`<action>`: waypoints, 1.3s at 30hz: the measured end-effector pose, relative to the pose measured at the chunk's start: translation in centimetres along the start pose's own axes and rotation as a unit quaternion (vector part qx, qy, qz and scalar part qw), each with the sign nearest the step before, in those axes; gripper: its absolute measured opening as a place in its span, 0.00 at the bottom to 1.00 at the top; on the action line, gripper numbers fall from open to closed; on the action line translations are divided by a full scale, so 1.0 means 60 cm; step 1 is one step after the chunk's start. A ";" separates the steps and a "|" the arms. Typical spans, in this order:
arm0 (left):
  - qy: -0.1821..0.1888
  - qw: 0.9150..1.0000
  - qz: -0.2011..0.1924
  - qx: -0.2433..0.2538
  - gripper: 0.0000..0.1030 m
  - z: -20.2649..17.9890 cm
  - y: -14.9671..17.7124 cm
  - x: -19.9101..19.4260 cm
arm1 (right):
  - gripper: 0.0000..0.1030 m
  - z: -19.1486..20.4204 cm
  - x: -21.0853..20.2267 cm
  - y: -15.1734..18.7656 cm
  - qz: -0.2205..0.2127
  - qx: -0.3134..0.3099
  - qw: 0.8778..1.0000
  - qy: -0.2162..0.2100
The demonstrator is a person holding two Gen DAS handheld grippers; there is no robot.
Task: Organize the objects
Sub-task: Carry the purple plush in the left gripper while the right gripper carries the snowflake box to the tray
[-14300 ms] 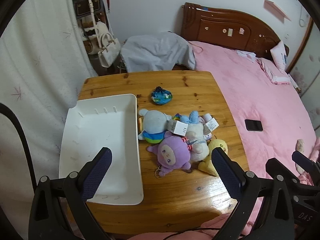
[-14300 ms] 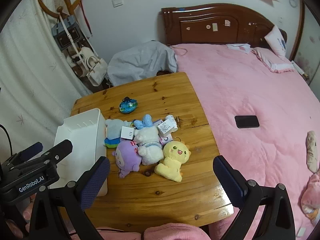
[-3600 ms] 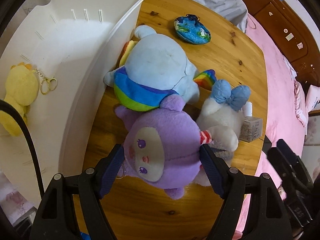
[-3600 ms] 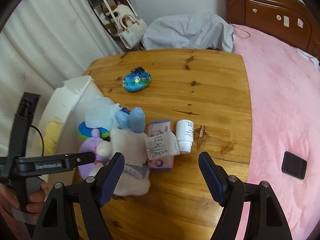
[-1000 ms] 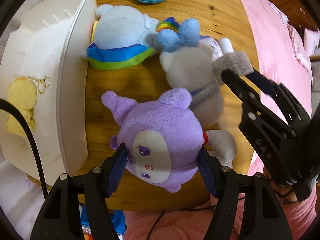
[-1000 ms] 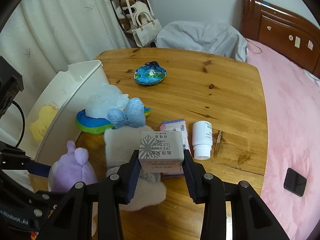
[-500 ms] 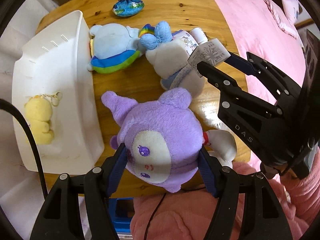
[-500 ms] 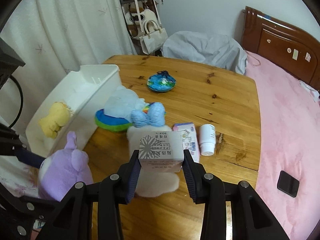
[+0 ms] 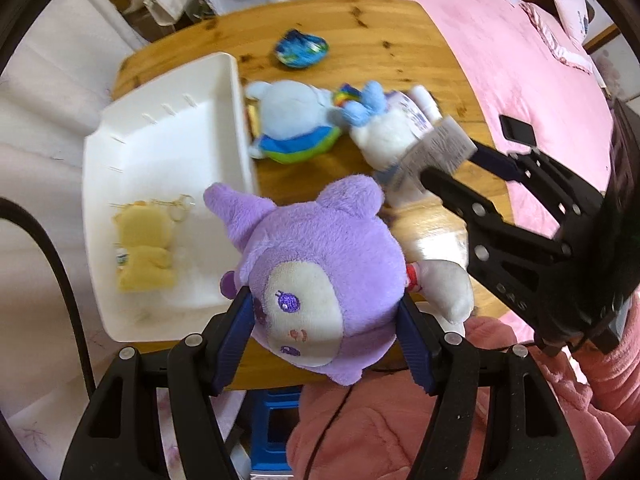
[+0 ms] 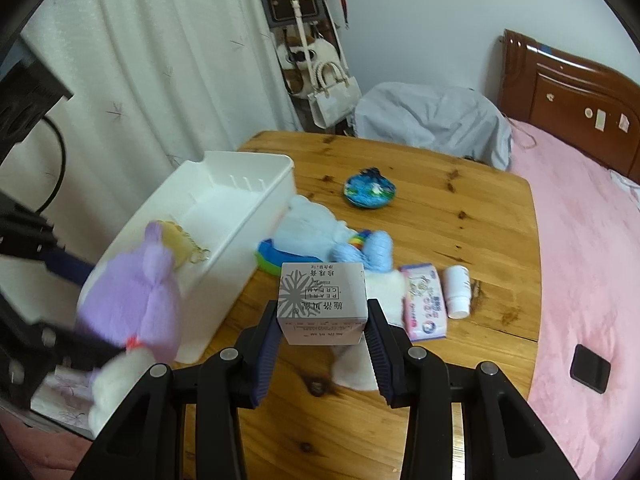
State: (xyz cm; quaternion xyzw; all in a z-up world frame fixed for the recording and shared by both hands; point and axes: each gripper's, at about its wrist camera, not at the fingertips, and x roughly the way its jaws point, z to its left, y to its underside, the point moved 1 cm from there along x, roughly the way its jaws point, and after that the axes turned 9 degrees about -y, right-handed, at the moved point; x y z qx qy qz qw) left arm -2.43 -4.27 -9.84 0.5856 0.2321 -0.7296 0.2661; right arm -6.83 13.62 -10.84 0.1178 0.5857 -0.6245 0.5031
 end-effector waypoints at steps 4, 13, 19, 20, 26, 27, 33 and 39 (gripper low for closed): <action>-0.010 1.000 -0.014 -0.006 0.69 0.039 0.004 -0.014 | 0.40 0.025 0.001 -0.003 -0.003 -0.007 1.000 -0.004; -0.029 0.998 -0.033 -0.035 0.69 0.128 0.010 -0.024 | 0.40 0.080 0.015 -0.010 -0.013 -0.012 1.000 -0.017; -0.023 0.997 -0.044 -0.062 0.69 0.181 0.013 -0.027 | 0.40 0.129 0.034 -0.014 -0.014 -0.025 0.999 -0.038; -0.021 0.997 -0.047 -0.064 0.69 0.190 0.014 -0.027 | 0.40 0.137 0.039 -0.014 -0.013 -0.028 0.999 -0.042; 0.000 0.994 -0.073 -0.086 0.69 0.235 0.016 -0.027 | 0.40 0.179 0.066 -0.014 -0.016 -0.030 0.998 -0.055; 0.002 0.993 -0.077 -0.088 0.69 0.242 0.015 -0.026 | 0.40 0.184 0.071 -0.015 -0.016 -0.029 0.998 -0.055; 0.016 0.990 -0.104 -0.098 0.70 0.281 0.009 -0.014 | 0.40 0.219 0.098 -0.019 -0.024 -0.024 0.998 -0.053; 0.021 0.989 -0.117 -0.092 0.70 0.303 0.003 0.007 | 0.40 0.248 0.125 -0.019 -0.027 -0.018 0.998 -0.051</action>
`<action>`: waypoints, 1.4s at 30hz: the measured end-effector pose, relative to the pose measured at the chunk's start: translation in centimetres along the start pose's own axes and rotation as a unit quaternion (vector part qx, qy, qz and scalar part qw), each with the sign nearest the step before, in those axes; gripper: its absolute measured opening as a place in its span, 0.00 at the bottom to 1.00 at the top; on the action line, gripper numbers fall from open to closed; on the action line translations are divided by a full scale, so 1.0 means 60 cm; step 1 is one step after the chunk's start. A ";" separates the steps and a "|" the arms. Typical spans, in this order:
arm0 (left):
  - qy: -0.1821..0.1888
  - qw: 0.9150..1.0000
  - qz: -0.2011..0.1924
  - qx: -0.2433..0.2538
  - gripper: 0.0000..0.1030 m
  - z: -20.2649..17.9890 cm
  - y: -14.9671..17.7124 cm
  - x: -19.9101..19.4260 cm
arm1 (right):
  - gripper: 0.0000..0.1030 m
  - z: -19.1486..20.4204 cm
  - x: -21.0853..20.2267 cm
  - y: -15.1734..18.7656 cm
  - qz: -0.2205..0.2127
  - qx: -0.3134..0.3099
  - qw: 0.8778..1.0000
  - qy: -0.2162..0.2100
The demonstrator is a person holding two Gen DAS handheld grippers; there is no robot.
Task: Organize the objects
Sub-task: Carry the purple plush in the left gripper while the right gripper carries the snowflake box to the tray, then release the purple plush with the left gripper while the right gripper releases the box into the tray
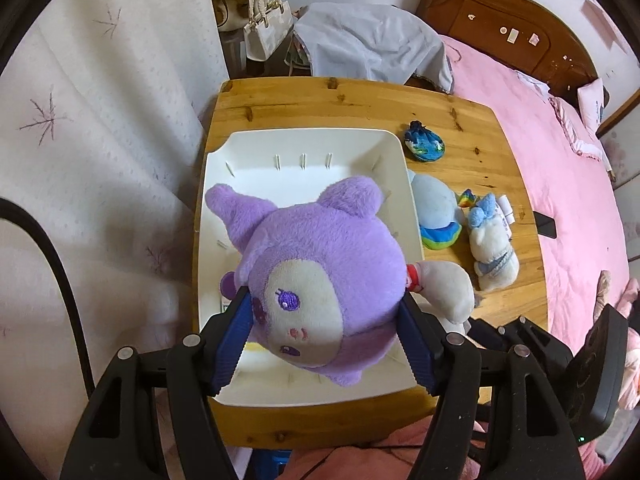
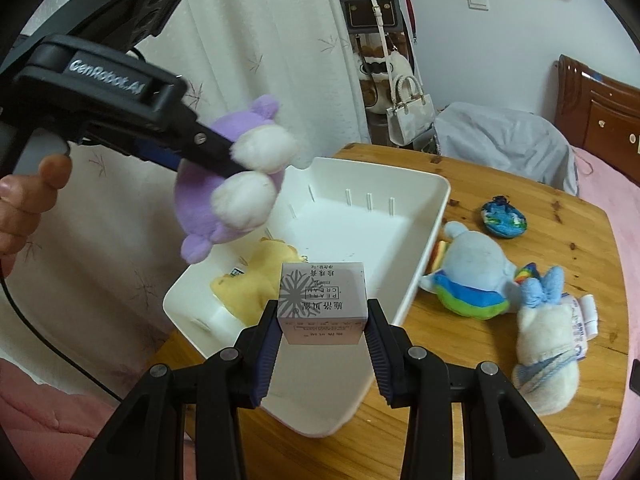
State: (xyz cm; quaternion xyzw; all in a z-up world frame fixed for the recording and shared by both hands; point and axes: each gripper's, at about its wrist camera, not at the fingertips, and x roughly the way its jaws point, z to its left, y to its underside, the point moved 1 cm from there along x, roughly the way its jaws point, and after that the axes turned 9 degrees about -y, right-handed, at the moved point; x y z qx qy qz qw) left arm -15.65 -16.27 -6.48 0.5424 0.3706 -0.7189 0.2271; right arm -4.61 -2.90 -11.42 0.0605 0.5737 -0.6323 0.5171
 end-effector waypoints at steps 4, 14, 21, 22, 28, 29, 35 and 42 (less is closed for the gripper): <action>0.006 1.000 -0.014 0.017 0.71 0.003 -0.003 0.010 | 0.40 0.011 0.014 0.000 -0.003 0.005 1.000 0.004; 0.008 0.998 -0.040 0.040 0.72 0.004 -0.007 0.021 | 0.53 0.026 0.028 -0.006 -0.016 0.018 1.000 0.016; 0.016 0.998 -0.047 0.031 0.72 0.005 -0.014 0.018 | 0.66 0.030 0.029 -0.005 -0.018 0.024 0.999 0.021; 0.015 0.998 -0.049 0.030 0.72 0.004 -0.014 0.017 | 0.66 0.030 0.028 -0.004 -0.019 0.025 0.999 0.022; 0.027 0.997 -0.076 0.008 0.72 0.001 -0.018 0.005 | 0.70 0.026 0.020 0.000 -0.024 0.027 0.999 0.030; 0.028 0.996 -0.079 0.004 0.72 0.000 -0.019 0.003 | 0.70 0.025 0.017 0.001 -0.024 0.026 0.999 0.032; 0.032 0.995 -0.096 -0.020 0.72 -0.010 -0.029 -0.004 | 0.70 0.017 -0.002 0.007 -0.033 0.021 0.998 0.040; 0.039 0.991 -0.122 -0.039 0.72 -0.040 -0.036 -0.019 | 0.70 -0.003 -0.039 0.012 -0.042 0.013 0.997 0.058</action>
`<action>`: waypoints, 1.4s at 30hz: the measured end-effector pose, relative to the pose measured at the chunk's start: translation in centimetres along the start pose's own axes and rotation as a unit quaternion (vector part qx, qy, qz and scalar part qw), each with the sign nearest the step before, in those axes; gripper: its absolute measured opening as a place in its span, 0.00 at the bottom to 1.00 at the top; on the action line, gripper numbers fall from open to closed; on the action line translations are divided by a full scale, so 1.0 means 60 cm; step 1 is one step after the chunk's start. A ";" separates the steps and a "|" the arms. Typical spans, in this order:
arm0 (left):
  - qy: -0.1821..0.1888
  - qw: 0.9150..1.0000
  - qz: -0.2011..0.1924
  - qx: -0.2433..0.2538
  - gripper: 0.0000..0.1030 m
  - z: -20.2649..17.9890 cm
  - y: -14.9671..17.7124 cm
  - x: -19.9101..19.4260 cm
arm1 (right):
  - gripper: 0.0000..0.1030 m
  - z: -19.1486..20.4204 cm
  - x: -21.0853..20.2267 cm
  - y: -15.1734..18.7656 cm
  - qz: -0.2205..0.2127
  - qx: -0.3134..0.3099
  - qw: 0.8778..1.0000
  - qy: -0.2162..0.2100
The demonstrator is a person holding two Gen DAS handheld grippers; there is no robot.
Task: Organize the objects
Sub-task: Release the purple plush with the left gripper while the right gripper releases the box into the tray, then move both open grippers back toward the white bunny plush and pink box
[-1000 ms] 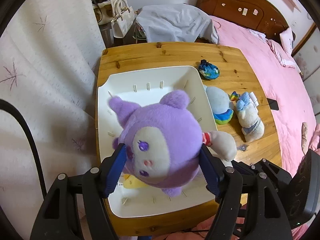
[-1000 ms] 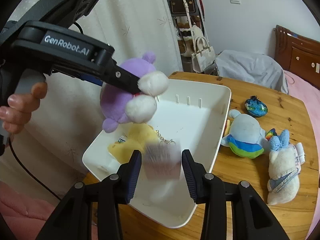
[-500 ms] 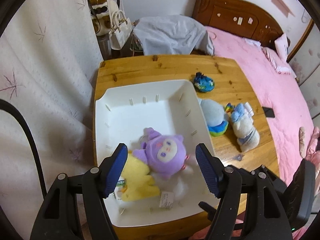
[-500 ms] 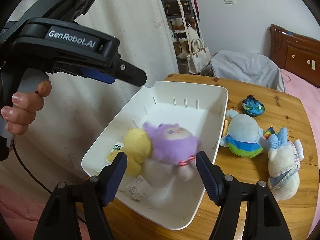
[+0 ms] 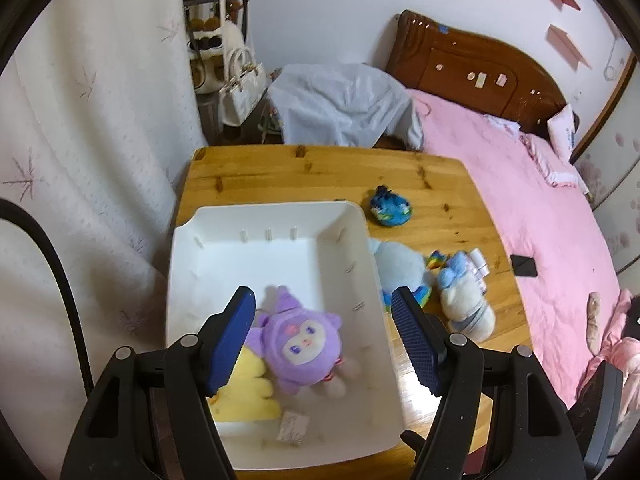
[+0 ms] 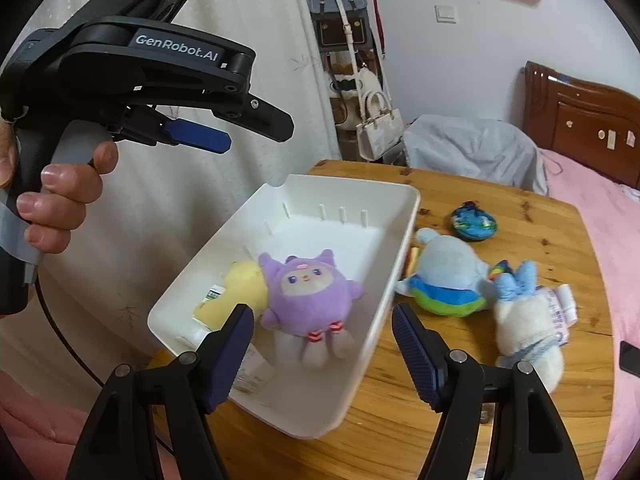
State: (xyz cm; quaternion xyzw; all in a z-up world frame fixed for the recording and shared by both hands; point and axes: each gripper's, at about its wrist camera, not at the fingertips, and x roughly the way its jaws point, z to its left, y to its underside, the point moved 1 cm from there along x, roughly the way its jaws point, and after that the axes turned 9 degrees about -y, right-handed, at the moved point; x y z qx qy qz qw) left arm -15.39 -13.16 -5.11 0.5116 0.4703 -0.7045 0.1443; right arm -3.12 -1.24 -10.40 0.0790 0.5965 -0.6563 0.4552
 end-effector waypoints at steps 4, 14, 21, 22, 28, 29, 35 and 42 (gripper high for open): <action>0.018 1.000 -0.014 -0.010 0.74 -0.032 -0.005 -0.009 | 0.70 -0.022 -0.021 0.003 0.003 -0.012 1.000 0.008; 0.035 0.999 -0.016 -0.032 0.74 -0.119 -0.020 -0.013 | 0.71 -0.089 -0.078 0.004 0.006 -0.034 0.999 0.031; 0.044 0.998 -0.015 -0.031 0.77 -0.187 -0.021 -0.008 | 0.78 -0.142 -0.108 0.005 0.005 -0.038 0.998 0.041; 0.046 0.998 -0.013 -0.031 0.77 -0.196 -0.021 -0.006 | 0.78 -0.151 -0.112 0.005 0.005 -0.039 0.998 0.043; 0.053 0.998 0.006 -0.037 0.77 -0.247 -0.016 0.023 | 0.78 -0.205 -0.128 0.009 0.008 -0.029 0.998 0.046; 0.053 0.998 0.009 -0.038 0.77 -0.254 -0.014 0.027 | 0.78 -0.215 -0.131 0.011 0.010 -0.027 0.998 0.048; 0.054 0.997 0.029 -0.052 0.77 -0.293 -0.010 0.057 | 0.78 -0.272 -0.145 0.020 0.019 -0.019 0.998 0.052; 0.051 0.994 0.062 -0.076 0.80 -0.329 -0.004 0.101 | 0.78 -0.338 -0.152 0.015 0.025 -0.004 0.998 0.050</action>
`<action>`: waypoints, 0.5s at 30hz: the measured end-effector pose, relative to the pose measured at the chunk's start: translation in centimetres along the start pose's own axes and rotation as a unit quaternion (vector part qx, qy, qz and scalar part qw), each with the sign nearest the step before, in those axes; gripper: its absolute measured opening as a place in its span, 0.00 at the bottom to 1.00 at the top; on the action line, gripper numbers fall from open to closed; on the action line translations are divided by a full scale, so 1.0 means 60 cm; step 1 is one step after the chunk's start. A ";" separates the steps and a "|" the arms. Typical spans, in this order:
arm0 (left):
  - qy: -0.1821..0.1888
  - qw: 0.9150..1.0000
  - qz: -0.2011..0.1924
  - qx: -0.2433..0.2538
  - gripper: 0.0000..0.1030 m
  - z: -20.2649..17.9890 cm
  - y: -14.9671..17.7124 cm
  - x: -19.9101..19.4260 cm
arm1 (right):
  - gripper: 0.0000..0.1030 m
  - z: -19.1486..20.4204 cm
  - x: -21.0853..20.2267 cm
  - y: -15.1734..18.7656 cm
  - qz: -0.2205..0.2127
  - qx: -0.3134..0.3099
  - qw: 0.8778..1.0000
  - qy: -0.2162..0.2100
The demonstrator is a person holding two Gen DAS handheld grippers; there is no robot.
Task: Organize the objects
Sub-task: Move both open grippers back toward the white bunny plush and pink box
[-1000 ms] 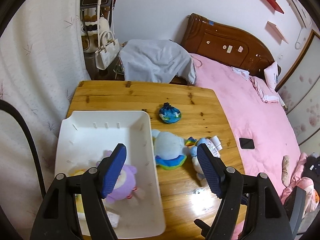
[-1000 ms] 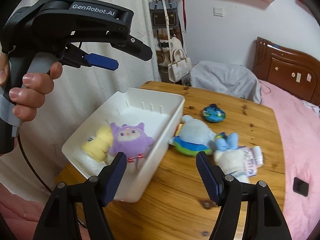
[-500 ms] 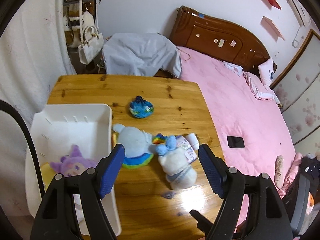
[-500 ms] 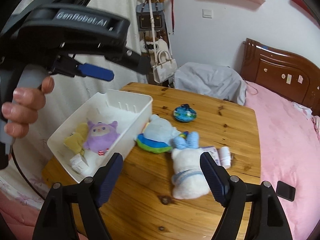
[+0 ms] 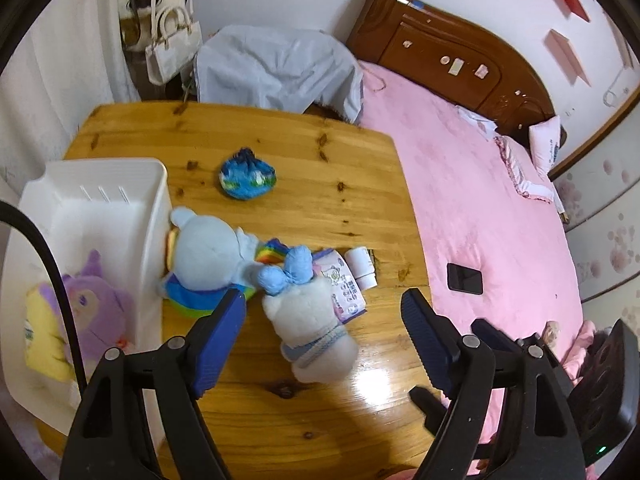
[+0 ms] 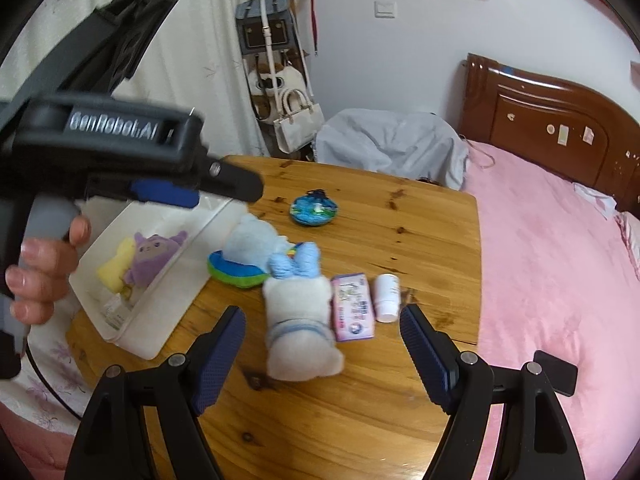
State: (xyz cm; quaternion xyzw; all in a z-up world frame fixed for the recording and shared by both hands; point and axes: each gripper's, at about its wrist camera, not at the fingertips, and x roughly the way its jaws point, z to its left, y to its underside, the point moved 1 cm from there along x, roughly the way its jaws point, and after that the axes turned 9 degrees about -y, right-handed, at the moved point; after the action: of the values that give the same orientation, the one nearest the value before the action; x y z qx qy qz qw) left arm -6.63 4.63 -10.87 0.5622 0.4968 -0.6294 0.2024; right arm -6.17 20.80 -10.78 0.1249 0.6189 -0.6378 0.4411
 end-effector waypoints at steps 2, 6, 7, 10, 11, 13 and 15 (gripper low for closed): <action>-0.005 1.000 0.015 -0.008 0.81 -0.006 0.003 0.018 | 0.78 -0.019 0.004 -0.004 0.002 0.010 1.000 -0.002; -0.019 0.999 0.042 -0.015 0.81 -0.015 0.009 0.048 | 0.78 -0.056 0.017 -0.011 0.017 0.036 0.999 -0.007; -0.023 0.998 0.050 -0.017 0.81 -0.017 0.010 0.058 | 0.78 -0.065 0.021 -0.013 0.022 0.042 0.999 -0.009; -0.028 0.997 0.070 -0.020 0.81 -0.022 0.014 0.081 | 0.78 -0.088 0.035 -0.018 0.036 0.051 0.998 -0.009; -0.032 0.996 0.078 -0.023 0.81 -0.022 0.016 0.090 | 0.78 -0.095 0.040 -0.020 0.042 0.051 0.998 -0.007; -0.040 0.995 0.091 -0.027 0.81 -0.022 0.019 0.105 | 0.78 -0.107 0.051 -0.021 0.052 0.050 0.997 -0.001; -0.047 0.993 0.101 -0.032 0.81 -0.022 0.021 0.117 | 0.78 -0.117 0.062 -0.020 0.061 0.051 0.997 0.004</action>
State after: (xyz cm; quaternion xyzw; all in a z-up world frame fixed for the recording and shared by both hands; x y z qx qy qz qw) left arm -6.95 7.38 -17.56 0.5723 0.4474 -0.6155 0.3058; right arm -11.93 25.44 -14.00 0.1871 0.5785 -0.6400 0.4699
